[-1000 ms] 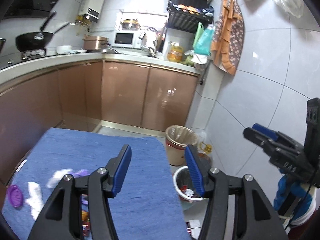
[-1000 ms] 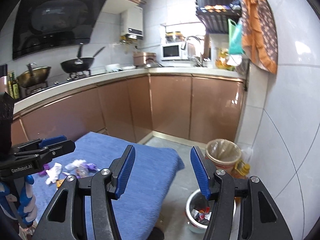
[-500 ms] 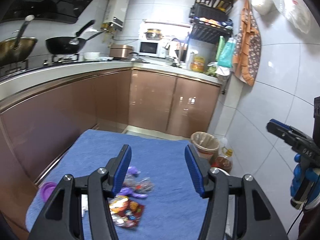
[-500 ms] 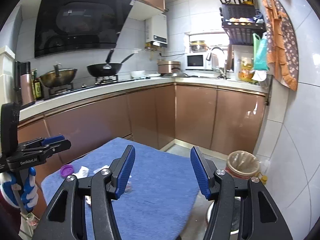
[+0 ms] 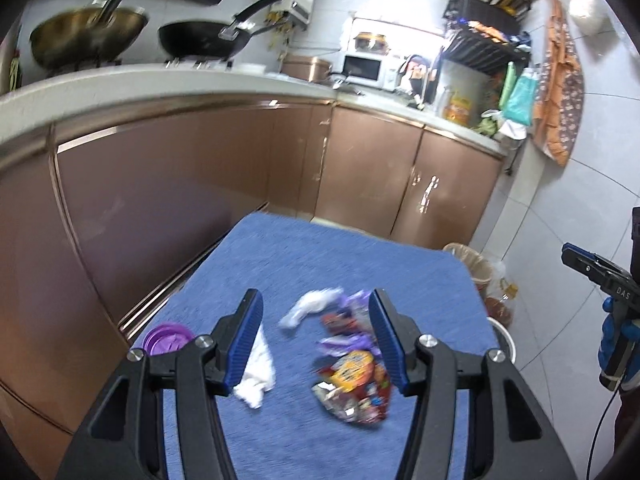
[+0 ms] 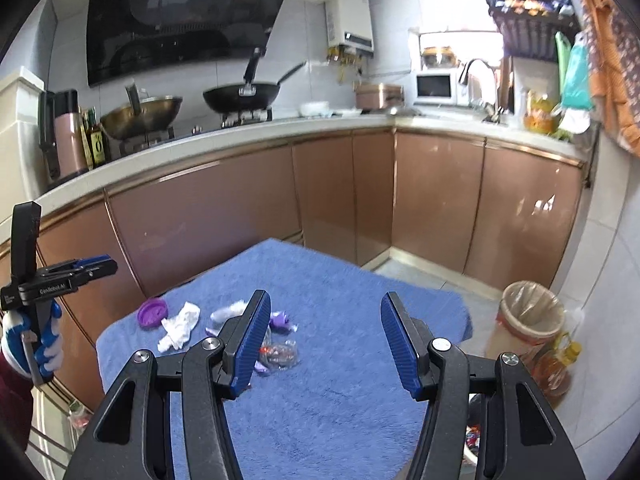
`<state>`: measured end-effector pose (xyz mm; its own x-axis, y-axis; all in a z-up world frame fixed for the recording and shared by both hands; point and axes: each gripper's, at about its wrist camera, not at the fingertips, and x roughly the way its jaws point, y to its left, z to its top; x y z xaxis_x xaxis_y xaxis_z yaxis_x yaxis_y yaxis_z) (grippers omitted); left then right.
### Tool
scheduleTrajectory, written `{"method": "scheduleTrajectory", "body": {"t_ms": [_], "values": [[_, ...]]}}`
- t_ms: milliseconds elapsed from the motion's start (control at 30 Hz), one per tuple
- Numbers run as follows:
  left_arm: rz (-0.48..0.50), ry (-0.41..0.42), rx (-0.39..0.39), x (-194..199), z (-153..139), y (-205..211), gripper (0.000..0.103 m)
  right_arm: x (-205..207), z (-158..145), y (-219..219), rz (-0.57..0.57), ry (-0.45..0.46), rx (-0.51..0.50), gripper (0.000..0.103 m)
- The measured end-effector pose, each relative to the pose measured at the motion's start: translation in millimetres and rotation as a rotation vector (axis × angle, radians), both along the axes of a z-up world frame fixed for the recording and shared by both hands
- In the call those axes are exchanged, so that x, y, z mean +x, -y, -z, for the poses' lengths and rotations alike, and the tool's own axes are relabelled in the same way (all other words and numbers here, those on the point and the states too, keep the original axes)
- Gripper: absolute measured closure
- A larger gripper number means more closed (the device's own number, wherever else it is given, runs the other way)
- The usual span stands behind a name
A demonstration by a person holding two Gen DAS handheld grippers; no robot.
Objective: Collect trash
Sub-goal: 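Move both open tools back over the remaining table trash, then grasp the white tissue with the left tool while the right tool grasps a clear plastic wrapper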
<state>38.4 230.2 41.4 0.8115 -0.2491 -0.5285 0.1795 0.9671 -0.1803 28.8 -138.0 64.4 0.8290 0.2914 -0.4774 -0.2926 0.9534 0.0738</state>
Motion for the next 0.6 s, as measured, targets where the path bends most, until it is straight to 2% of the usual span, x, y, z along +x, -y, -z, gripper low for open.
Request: {"method": "scheduleTrajectory", "body": {"t_ms": [133,333,433,600], "values": [[-0.011,-0.058,-0.014,14,32,-17,0.05,29,29,-8,-0.035,-0.058,0.002,0.046],[-0.025,-0.187,-0.022,48,99,-28,0.05,70,72,-31,-0.096,-0.151,-0.002,0.046],[-0.031,-0.229,-0.038,64,121,-26,0.05,92,95,-46,-0.125,-0.202,-0.017,0.046],[-0.036,-0.264,-0.066,80,144,-28,0.058,120,124,-70,-0.174,-0.265,-0.038,0.046]]}}
